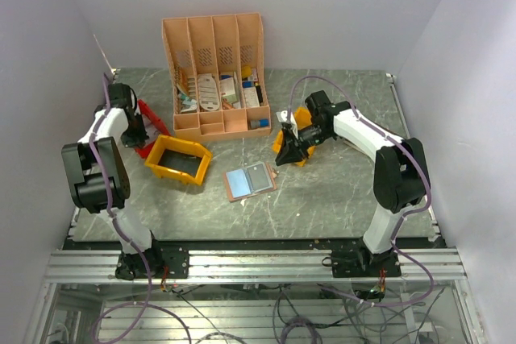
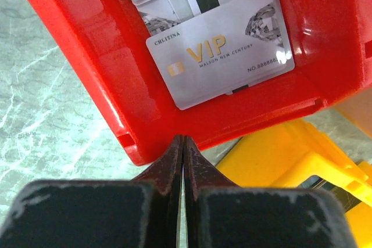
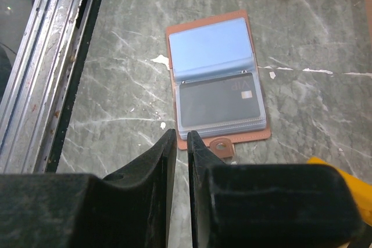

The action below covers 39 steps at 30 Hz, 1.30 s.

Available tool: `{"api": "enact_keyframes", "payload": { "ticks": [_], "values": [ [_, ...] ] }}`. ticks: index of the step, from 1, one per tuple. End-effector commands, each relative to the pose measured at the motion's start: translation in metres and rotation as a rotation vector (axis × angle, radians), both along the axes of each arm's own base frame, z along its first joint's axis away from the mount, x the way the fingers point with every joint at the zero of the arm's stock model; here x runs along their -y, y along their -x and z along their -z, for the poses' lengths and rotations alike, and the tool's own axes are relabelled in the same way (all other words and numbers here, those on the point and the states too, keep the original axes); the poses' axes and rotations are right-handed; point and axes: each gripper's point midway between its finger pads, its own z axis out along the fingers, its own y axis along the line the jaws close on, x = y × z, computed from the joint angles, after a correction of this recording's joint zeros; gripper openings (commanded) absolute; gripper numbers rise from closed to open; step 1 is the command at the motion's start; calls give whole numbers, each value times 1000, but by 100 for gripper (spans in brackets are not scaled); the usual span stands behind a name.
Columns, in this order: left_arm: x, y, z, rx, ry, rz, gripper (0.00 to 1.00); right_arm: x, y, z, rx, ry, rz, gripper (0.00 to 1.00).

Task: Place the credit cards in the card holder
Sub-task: Move the storage box to the center of the board.

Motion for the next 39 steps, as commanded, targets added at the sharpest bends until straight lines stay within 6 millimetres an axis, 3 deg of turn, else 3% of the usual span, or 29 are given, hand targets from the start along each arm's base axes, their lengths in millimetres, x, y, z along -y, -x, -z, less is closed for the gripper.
{"api": "enact_keyframes", "payload": {
  "ticks": [1, 5, 8, 12, 17, 21, 22, 24, 25, 32, 34, 39],
  "values": [
    [3, -11, -3, 21, 35, 37, 7, 1, -4, -9, 4, -39, -4, 14],
    [-19, -51, -37, 161, -82, 58, 7, 1, -3, -11, 2, -51, -7, 14],
    [-27, -70, -45, 232, -171, 160, 7, 1, -2, -10, -4, -55, -10, 14],
    [-27, -77, -27, 244, -242, 330, 7, 1, -1, -10, -10, -60, -16, 14],
    [-17, -73, -5, 137, -140, 476, 8, 2, -1, -11, -8, -63, -16, 14],
    [-21, -76, 6, 135, -171, 526, 21, 4, -1, -13, -6, -67, -17, 14],
    [-21, -77, 10, 137, -179, 536, 31, 4, -1, -13, -5, -68, -19, 14],
    [-22, -80, 15, 131, -184, 556, 63, 5, 0, -14, -4, -71, -22, 14],
    [-24, -82, 16, 129, -192, 558, 65, 5, 0, -15, -5, -73, -24, 14],
    [-35, -92, 21, 139, -272, 511, 61, 6, 2, -19, -3, -86, -33, 14],
    [-33, -87, 24, 150, -290, 507, 65, 7, 2, -18, -3, -87, -34, 14],
    [-19, -86, 18, 247, -297, 545, 56, 8, 2, -19, -8, -89, -35, 14]
  ]
}}
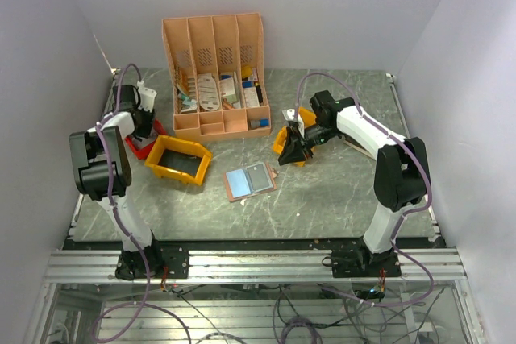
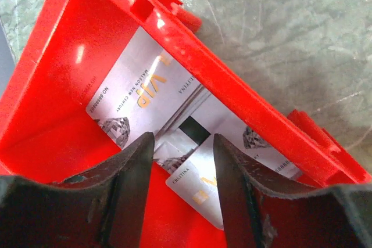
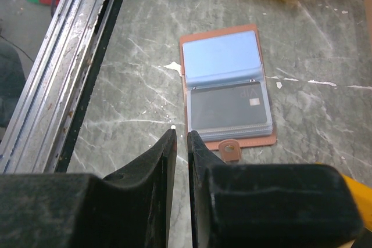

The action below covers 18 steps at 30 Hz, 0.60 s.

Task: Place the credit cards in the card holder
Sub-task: Move the storage box to the center of the board.

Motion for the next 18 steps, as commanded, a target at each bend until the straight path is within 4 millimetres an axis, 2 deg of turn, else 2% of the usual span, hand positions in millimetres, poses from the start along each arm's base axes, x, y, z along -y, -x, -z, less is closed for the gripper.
{"api": "enact_keyframes", "payload": {
  "ticks": [1, 4, 8, 14, 18],
  "values": [
    [12, -3, -7, 57, 26, 33, 52, 1, -4, -4, -2, -29, -1, 14],
    [28, -1, -11, 25, 120, 40, 36, 1, -4, -3, -3, -29, -1, 14],
    [42, 14, -14, -41, 184, 16, 21, 2, -3, -3, -13, -28, -9, 14],
    [70, 60, -13, -162, 305, -45, 14, 8, -5, -5, -24, -45, -9, 14],
    [90, 90, 1, -261, 350, -33, 14, 12, -6, -7, -38, -58, -8, 14]
  ]
}}
